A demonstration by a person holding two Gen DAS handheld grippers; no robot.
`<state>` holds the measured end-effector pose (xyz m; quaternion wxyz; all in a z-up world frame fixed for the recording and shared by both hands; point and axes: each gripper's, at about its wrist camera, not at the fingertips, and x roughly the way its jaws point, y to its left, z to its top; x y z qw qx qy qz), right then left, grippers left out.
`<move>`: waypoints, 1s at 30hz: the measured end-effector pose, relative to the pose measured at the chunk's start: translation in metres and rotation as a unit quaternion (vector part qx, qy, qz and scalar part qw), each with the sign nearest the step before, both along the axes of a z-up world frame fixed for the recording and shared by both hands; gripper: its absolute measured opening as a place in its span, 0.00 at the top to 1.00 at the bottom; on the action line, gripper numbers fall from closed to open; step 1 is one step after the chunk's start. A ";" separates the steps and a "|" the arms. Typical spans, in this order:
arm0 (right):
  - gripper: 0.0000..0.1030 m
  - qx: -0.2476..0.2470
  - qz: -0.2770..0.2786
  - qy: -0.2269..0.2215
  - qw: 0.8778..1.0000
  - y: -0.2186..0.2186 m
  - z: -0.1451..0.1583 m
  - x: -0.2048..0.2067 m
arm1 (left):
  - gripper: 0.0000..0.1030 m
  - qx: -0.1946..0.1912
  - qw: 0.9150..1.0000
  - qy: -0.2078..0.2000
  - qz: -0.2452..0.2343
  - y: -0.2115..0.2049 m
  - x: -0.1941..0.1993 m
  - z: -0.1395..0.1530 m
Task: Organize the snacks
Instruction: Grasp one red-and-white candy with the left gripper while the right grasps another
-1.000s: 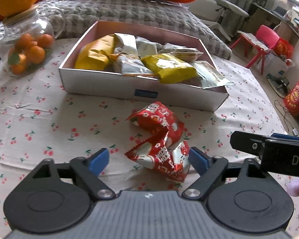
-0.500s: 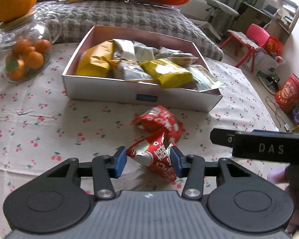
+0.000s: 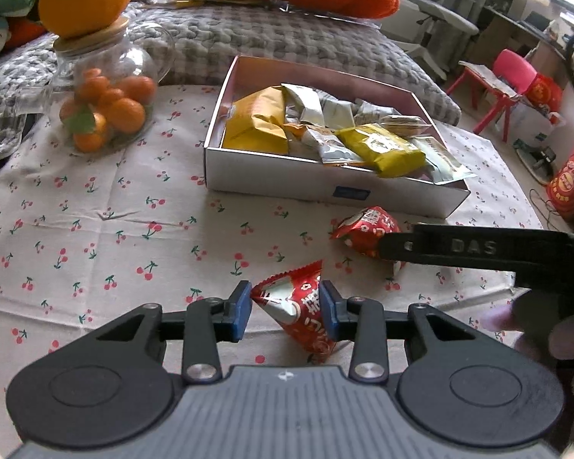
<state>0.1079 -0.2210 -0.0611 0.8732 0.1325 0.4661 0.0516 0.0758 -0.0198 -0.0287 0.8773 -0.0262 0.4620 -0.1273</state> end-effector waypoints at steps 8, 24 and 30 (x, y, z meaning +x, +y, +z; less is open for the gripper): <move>0.08 -0.031 0.026 -0.026 0.999 0.019 -0.006 0.010 | 0.46 -0.019 1.000 0.018 -0.003 0.001 0.001 -0.007; 0.55 -0.090 0.088 -0.052 0.991 0.038 -0.005 0.005 | 0.64 0.001 0.999 0.046 0.011 -0.002 0.004 -0.023; 0.56 -0.071 0.079 -0.055 0.993 0.030 0.001 0.004 | 0.67 -0.007 0.999 0.044 0.020 0.005 0.004 -0.019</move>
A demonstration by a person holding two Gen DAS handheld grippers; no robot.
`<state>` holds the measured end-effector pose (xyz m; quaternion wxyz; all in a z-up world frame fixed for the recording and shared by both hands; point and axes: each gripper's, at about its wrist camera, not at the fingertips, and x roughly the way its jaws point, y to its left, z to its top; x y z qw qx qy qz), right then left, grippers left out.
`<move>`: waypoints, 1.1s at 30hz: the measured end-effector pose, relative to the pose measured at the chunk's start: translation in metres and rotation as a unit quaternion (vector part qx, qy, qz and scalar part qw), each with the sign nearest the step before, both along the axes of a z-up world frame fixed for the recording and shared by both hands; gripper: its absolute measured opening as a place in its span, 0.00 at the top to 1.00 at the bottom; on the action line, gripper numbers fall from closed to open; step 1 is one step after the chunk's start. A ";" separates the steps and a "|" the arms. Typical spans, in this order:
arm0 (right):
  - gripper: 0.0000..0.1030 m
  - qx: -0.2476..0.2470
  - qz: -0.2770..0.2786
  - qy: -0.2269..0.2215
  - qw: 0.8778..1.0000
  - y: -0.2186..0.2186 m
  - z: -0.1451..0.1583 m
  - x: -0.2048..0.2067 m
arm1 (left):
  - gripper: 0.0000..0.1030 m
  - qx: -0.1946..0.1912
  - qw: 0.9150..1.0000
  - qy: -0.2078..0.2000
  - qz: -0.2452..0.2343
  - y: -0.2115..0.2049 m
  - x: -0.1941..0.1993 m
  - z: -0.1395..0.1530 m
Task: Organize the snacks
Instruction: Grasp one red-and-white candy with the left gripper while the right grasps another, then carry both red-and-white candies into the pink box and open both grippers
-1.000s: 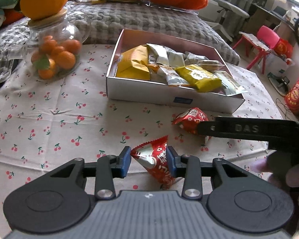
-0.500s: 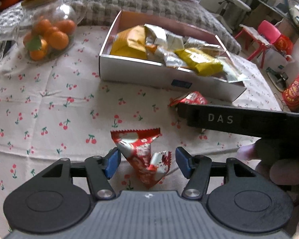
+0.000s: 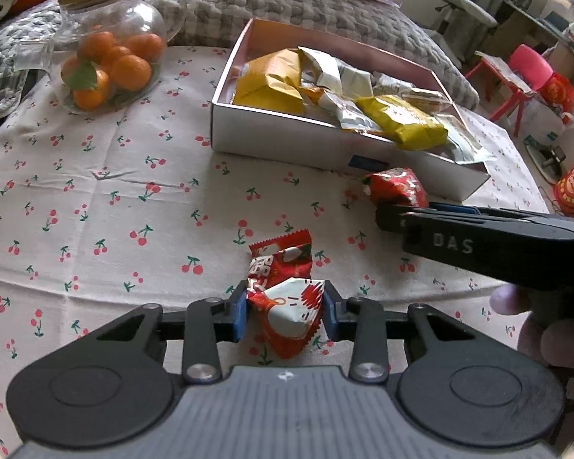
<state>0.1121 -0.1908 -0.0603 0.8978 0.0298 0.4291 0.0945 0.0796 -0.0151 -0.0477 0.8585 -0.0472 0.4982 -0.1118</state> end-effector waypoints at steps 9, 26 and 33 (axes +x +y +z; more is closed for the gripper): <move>0.56 0.019 -0.011 0.011 1.000 -0.017 0.009 -0.008 | 0.67 -0.004 1.000 -0.016 0.003 0.004 -0.002 0.012; 0.56 0.074 -0.030 -0.012 0.997 -0.061 0.068 -0.005 | 0.67 -0.003 0.997 -0.081 -0.002 -0.002 0.030 0.057; 0.56 0.071 -0.049 -0.030 0.996 -0.073 0.075 0.035 | 0.66 -0.003 0.994 -0.110 0.001 -0.011 0.076 0.063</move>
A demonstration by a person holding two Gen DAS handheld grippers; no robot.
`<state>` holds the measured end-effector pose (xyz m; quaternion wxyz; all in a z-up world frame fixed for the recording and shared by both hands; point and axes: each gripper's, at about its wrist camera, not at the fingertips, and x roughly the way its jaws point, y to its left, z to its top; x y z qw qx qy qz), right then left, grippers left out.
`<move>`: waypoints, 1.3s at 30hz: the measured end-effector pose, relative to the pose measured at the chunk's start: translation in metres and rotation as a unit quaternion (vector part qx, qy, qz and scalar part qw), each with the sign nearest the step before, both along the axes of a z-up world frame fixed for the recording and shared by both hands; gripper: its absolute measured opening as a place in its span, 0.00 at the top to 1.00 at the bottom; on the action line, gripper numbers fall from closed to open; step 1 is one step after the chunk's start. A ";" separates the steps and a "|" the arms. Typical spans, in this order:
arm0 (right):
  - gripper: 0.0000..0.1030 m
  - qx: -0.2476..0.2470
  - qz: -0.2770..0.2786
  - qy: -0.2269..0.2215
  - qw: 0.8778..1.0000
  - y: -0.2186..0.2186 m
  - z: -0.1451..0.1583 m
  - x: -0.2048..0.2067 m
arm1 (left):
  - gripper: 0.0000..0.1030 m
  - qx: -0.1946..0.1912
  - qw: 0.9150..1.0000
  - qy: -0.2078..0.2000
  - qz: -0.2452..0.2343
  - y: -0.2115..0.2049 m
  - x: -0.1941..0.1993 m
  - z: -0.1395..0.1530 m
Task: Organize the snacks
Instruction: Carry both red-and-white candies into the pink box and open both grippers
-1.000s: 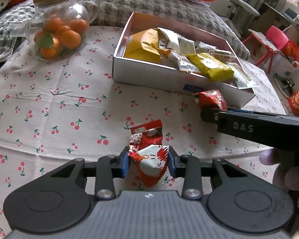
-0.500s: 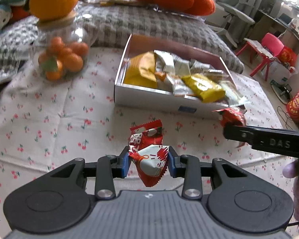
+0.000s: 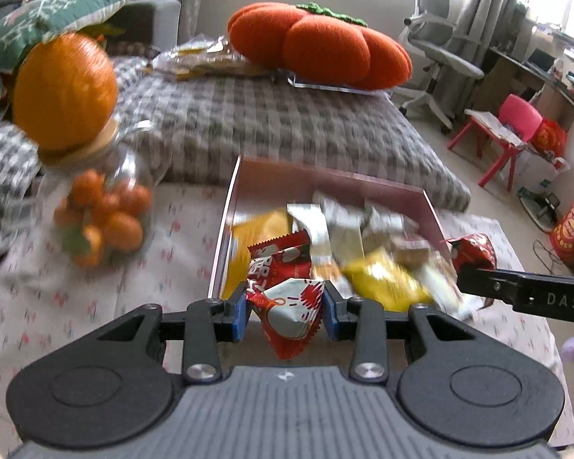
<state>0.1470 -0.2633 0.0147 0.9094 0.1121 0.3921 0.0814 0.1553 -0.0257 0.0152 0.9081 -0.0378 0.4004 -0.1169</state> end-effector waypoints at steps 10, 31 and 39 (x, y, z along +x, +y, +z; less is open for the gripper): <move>0.56 -0.008 -0.029 -0.002 1.000 -0.014 -0.017 0.061 | 0.66 0.050 0.999 -0.020 -0.005 -0.020 0.067 -0.014; 0.35 0.011 -0.045 -0.001 0.999 -0.019 -0.025 0.084 | 0.40 0.064 0.998 -0.021 0.000 -0.027 0.086 -0.025; 0.29 0.007 -0.039 -0.005 0.999 -0.015 -0.006 0.058 | 0.33 0.065 0.998 -0.022 -0.016 -0.025 0.057 -0.014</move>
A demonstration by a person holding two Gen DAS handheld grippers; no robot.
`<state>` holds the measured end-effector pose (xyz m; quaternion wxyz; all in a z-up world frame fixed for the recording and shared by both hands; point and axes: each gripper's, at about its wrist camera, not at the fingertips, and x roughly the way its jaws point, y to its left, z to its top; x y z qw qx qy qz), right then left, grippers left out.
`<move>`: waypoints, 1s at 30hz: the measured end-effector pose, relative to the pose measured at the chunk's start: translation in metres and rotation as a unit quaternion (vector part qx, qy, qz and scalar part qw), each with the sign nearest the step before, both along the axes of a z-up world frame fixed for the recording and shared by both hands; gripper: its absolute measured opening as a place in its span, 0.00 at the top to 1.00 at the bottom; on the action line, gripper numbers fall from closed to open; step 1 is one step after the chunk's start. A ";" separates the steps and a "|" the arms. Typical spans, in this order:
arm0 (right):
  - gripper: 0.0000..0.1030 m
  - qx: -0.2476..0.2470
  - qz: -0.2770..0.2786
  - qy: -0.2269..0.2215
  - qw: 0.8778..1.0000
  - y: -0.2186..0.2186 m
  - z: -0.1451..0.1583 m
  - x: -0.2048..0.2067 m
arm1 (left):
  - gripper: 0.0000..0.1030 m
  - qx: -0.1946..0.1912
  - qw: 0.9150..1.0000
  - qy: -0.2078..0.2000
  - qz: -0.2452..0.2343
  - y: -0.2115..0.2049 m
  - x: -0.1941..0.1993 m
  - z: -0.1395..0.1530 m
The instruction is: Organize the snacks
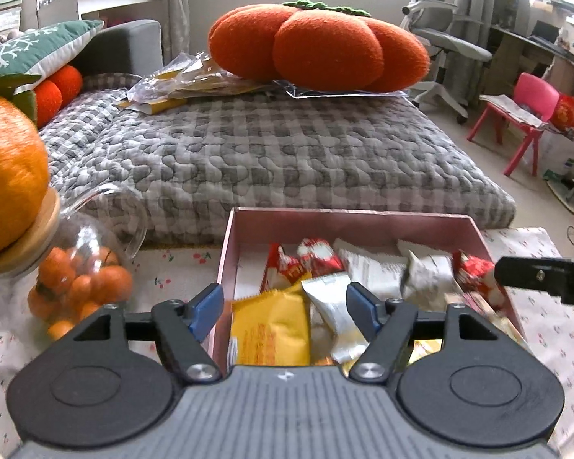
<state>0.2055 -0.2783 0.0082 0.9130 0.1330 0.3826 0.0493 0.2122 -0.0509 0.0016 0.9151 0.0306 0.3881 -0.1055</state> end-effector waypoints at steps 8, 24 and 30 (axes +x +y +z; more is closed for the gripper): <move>0.23 0.007 0.007 0.005 1.000 0.002 0.012 -0.041 | 0.24 -0.007 1.000 0.015 -0.004 0.006 -0.040 0.007; 0.12 0.007 0.012 0.027 1.000 0.016 0.009 -0.120 | 0.01 -0.019 0.999 0.039 0.014 0.021 -0.121 0.010; 0.11 0.000 0.029 0.044 0.999 0.029 0.004 -0.148 | 0.00 -0.031 0.997 0.061 0.029 0.028 -0.147 0.002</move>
